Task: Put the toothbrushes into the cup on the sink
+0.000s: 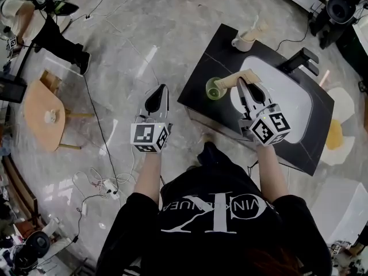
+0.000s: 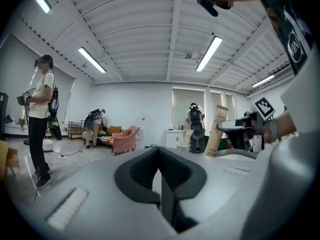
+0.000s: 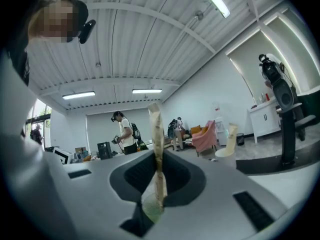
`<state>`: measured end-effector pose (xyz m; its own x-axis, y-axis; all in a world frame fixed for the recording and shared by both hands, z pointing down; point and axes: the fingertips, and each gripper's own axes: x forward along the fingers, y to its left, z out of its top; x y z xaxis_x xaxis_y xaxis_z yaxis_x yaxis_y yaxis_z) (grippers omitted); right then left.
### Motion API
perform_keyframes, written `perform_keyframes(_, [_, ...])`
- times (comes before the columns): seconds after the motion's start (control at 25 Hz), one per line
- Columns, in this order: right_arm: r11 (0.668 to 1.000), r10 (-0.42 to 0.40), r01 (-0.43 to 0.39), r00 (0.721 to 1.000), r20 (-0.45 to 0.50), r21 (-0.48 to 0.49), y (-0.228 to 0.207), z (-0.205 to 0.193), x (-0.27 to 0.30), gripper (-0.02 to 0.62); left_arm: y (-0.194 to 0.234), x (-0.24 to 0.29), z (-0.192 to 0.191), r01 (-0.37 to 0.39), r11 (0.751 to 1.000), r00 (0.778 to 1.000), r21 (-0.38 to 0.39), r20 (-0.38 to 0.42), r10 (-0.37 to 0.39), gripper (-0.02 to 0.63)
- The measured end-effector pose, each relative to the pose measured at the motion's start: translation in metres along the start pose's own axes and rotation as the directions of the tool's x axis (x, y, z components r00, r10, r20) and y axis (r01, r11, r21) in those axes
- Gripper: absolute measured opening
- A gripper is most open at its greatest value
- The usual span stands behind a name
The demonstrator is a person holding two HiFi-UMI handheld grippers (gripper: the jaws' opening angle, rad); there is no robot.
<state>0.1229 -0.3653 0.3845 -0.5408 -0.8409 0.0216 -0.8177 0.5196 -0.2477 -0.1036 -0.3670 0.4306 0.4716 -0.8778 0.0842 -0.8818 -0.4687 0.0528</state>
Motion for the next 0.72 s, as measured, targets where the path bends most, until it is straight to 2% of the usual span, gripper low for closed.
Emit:
perform_keyframes(0.2, [1.0, 0.01, -0.011, 0.997, -0.07, -0.014, -0.008, -0.023, 0.016, 0.044, 0.003, 0.011, -0.009, -0.014, 1.0, 1.0, -0.008, -0.024, 0.014, 0.011])
perform_keyframes(0.72, [0.998, 0.049, -0.043, 0.983, -0.175, 0.039, -0.016, -0.073, 0.031, 0.044, 0.006, 0.022, -0.032, -0.042, 0.999, 0.996, -0.029, -0.081, 0.039, 0.011])
